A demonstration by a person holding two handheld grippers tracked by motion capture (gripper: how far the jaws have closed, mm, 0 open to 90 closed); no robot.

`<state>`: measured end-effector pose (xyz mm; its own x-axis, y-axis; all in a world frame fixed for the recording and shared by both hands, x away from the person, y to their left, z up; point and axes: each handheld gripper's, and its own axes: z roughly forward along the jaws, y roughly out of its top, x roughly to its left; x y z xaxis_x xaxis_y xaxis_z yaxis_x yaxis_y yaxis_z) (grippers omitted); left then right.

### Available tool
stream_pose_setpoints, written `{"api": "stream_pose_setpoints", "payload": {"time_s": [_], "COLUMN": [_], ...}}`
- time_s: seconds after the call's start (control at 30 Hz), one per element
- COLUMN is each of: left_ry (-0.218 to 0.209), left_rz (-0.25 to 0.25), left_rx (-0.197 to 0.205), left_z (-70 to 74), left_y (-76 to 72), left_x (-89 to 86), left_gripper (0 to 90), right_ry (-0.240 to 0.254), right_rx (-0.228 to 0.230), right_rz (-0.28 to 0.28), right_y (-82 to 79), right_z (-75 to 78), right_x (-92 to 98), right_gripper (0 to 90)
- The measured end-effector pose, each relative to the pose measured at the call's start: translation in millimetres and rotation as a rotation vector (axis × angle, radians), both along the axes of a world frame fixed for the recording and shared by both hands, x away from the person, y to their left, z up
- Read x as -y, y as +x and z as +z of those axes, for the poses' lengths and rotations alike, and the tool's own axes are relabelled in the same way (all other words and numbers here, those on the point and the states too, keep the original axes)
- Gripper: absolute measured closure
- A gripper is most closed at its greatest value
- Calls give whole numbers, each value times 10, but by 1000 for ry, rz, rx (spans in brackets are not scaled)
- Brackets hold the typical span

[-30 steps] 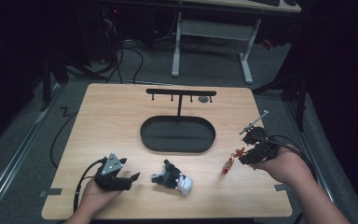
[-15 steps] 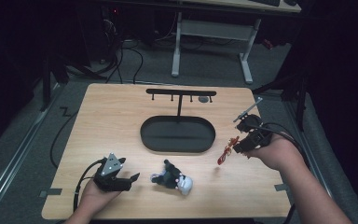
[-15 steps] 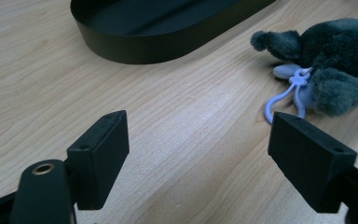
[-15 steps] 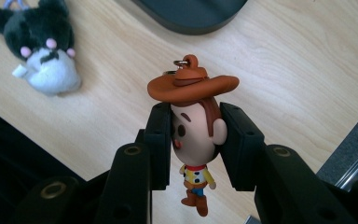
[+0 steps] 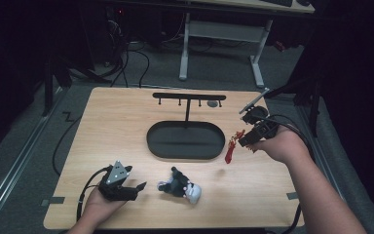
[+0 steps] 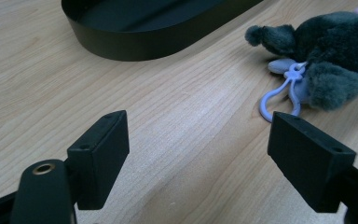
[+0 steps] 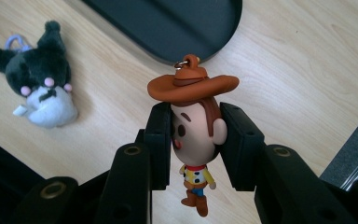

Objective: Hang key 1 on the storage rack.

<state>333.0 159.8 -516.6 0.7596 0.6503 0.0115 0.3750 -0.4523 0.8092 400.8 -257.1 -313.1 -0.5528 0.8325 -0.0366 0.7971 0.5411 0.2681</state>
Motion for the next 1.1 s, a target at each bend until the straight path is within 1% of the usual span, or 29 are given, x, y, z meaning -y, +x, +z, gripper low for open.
{"api": "stream_pose_setpoints", "payload": {"time_s": [0.07, 0.13, 0.17, 0.27, 0.3, 0.33, 0.37, 0.4, 0.5, 0.6, 0.77, 0.8, 1.0, 1.03, 1.1], "left_ry": [0, 0, -1, -1, 0, 2, 2, 6, 7, 9, 12, 16, -1, 3, 9], "left_rz": [-1, -1, -1, -3, -3, -6, -8, -10, -13, -14, -21, -26, -27, -28, -29], "left_rx": [1, 2, 1, 2, 1, 0, 0, -2, -3, -2, -8, -9, 1, -1, -5], "left_z": [0, 2, 4, 6, 5, 2, -2, -1, -4, -2, -17, -16, -3, -5, -9], "left_y": [1, 0, -1, -5, -5, -4, -5, -6, -8, -8, -8, -10, -18, -17, -14], "left_x": [0, -3, -5, -4, -2, 0, 3, 5, 8, 4, 13, 14, 4, 3, 4], "left_gripper": [210, 211, 211, 211, 211, 211, 211, 211, 211, 211, 212, 213, 216, 215, 212], "right_ry": [1, -1, -2, 1, -3, 2, 8, 7, 8, 5, 14, 9, 17, 20, 16], "right_rx": [2, 8, 7, 7, 7, 14, 13, 17, 16, 16, 19, 18, 23, 20, 19], "right_rz": [-11, -11, -19, -19, -27, -16, -27, -18, -13, -22, -36, -39, -51, -63, -61], "right_y": [34, 78, 94, 109, 141, 160, 171, 188, 235, 291, 385, 402, 510, 525, 570], "right_z": [11, 19, 24, 27, 43, 48, 57, 60, 60, 50, 56, 65, 91, 93, 103], "right_x": [-11, -9, -10, -9, -32, -34, -48, -53, -83, -95, -104, -105, -114, -123, -124], "right_gripper": [665, 665, 665, 665, 665, 665, 665, 665, 665, 665, 665, 665, 665, 666, 665]}}
